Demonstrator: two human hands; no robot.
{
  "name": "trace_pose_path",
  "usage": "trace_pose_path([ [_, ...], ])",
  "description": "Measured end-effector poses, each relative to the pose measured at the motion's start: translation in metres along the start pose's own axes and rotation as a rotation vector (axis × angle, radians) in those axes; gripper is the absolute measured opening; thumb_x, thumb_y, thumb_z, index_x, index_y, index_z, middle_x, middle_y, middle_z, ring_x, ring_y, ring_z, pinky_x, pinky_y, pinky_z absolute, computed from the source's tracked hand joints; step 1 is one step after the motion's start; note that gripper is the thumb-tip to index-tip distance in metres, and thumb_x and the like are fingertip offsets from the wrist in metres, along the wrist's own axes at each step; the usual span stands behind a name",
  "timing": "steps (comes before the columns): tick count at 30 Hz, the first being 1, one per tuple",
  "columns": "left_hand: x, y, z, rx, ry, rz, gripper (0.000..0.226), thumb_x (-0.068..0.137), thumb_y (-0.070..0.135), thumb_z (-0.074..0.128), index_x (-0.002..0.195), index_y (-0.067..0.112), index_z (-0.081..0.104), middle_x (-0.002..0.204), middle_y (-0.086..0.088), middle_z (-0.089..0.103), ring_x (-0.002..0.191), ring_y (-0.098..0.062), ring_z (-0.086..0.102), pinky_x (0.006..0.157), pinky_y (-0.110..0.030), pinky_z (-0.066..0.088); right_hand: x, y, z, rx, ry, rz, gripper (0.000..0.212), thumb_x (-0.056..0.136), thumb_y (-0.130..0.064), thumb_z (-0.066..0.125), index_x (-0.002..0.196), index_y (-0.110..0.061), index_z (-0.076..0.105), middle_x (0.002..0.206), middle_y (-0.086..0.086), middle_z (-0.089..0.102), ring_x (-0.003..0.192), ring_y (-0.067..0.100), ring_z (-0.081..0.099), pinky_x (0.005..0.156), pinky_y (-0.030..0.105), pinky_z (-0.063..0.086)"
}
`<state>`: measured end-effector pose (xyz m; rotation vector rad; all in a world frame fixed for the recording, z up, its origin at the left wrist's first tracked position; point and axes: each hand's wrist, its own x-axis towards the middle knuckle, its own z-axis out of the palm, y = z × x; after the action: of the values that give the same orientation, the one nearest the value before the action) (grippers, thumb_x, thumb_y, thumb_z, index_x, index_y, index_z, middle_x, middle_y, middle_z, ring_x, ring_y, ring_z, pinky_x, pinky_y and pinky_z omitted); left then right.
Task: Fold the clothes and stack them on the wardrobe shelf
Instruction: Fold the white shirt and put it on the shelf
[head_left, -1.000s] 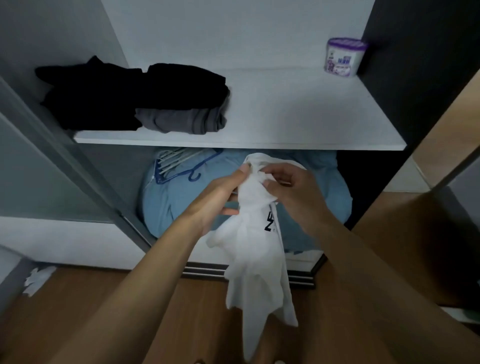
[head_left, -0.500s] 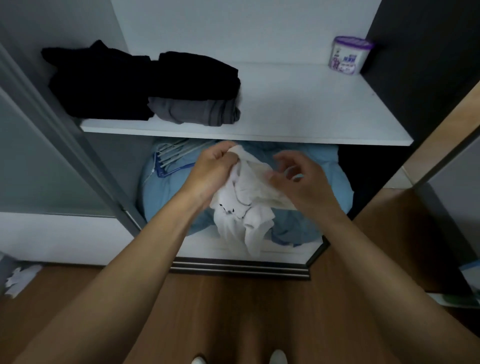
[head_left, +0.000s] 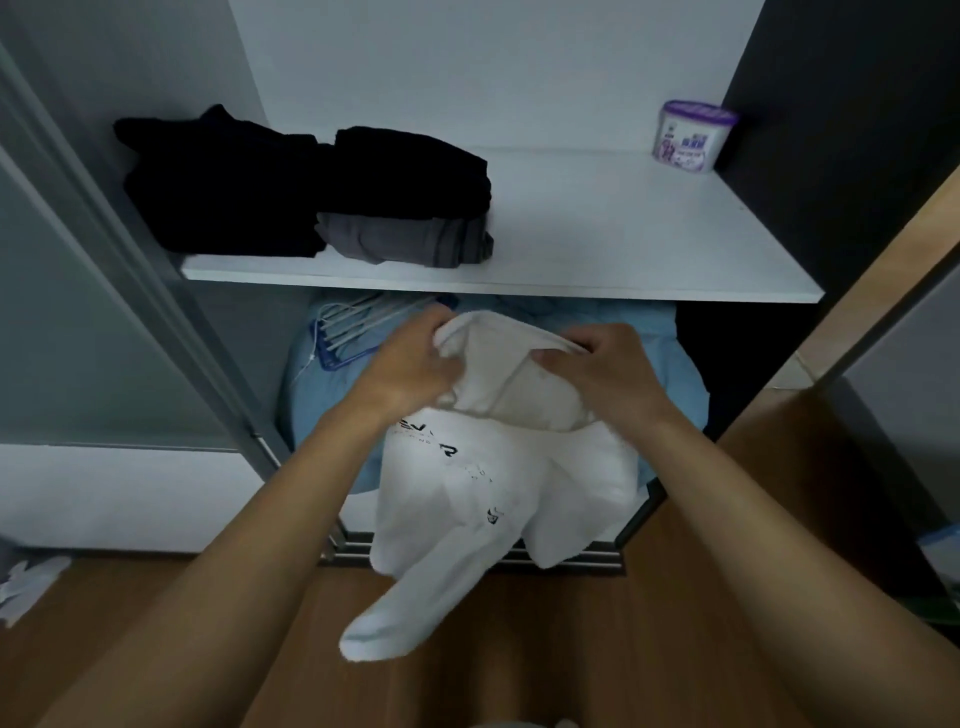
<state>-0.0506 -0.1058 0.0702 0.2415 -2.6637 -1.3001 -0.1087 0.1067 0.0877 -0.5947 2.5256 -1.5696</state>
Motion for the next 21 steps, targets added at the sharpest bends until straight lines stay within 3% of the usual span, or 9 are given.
trace_pose_path([
  [2,-0.003,0.001,0.01,0.072,-0.213,0.055,0.041,0.081,0.025,0.063,0.121,0.029,0.055,0.111,0.01,0.063,0.102,-0.014,0.061,0.087,-0.032,0.051,-0.001,-0.01,0.011,-0.057,-0.049,-0.081,0.02,0.084,-0.014,0.074,0.073,0.002,0.071,0.066,0.017,0.065,0.059,0.016,0.052,0.057,0.026,0.033],
  [3,-0.003,0.003,0.015,0.083,-0.221,0.092,0.043,0.08,0.029,0.063,0.122,0.033,0.055,0.111,0.012,0.063,0.104,-0.012,0.061,0.088,-0.031,0.05,-0.001,-0.013,0.014,-0.09,-0.062,-0.124,0.015,0.083,-0.014,0.074,0.074,-0.002,0.074,0.071,0.019,0.069,0.06,0.02,0.056,0.058,0.027,0.035],
  [4,-0.003,0.006,0.018,0.068,-0.193,0.125,0.041,0.078,0.03,0.064,0.118,0.038,0.057,0.108,0.015,0.064,0.102,-0.01,0.062,0.086,-0.029,0.05,-0.001,-0.013,0.015,-0.12,-0.072,-0.154,0.013,0.083,-0.016,0.074,0.07,-0.017,0.076,0.07,0.01,0.071,0.06,0.019,0.058,0.058,0.027,0.038],
  [6,-0.002,0.008,0.02,0.068,-0.115,0.176,0.034,0.076,0.028,0.064,0.104,0.045,0.059,0.095,0.022,0.064,0.094,-0.008,0.063,0.079,-0.028,0.05,-0.001,-0.013,0.013,-0.204,-0.079,-0.176,0.034,0.082,-0.024,0.074,0.053,-0.04,0.064,0.055,-0.014,0.063,0.053,0.006,0.054,0.054,0.023,0.036],
  [9,0.0,0.011,0.017,0.141,0.068,0.168,0.009,0.073,0.032,0.05,0.073,0.035,0.058,0.073,0.016,0.062,0.079,-0.015,0.062,0.072,-0.037,0.052,0.0,0.004,0.001,-0.319,-0.147,-0.052,0.045,0.081,-0.037,0.073,0.047,-0.027,0.046,0.044,-0.014,0.046,0.045,0.004,0.043,0.051,0.025,0.031],
  [12,0.003,0.002,0.011,0.052,0.273,0.072,0.024,0.074,0.029,0.042,0.069,0.014,0.061,0.068,-0.002,0.062,0.073,-0.027,0.059,0.069,-0.045,0.051,-0.008,0.031,-0.016,-0.465,-0.247,0.094,0.048,0.087,-0.041,0.069,0.054,-0.019,0.041,0.054,-0.008,0.043,0.053,0.01,0.044,0.056,0.029,0.03],
  [15,0.002,-0.018,0.005,0.18,0.357,-0.021,0.025,0.073,0.031,0.043,0.062,0.012,0.055,0.061,0.0,0.057,0.067,-0.029,0.058,0.056,-0.038,0.043,-0.019,0.052,-0.025,-0.493,-0.142,0.104,0.047,0.096,-0.035,0.059,0.06,-0.006,0.052,0.062,0.0,0.055,0.061,0.017,0.053,0.056,0.032,0.034],
  [18,-0.003,-0.036,0.007,0.464,0.158,-0.091,0.015,0.075,0.03,0.059,0.064,0.019,0.059,0.077,0.005,0.06,0.079,-0.023,0.06,0.058,-0.032,0.041,-0.023,0.047,-0.018,-0.518,-0.069,0.002,0.031,0.096,-0.019,0.05,0.069,-0.007,0.06,0.071,0.001,0.065,0.07,0.021,0.061,0.059,0.035,0.041],
  [21,-0.008,-0.045,0.019,0.309,-0.129,0.007,0.006,0.079,0.008,0.067,0.084,0.006,0.066,0.093,-0.007,0.062,0.09,-0.028,0.061,0.077,-0.042,0.05,-0.024,0.029,-0.009,-0.328,-0.061,-0.061,0.031,0.095,-0.01,0.046,0.078,-0.023,0.068,0.081,-0.01,0.068,0.078,0.007,0.062,0.069,0.022,0.046],
])
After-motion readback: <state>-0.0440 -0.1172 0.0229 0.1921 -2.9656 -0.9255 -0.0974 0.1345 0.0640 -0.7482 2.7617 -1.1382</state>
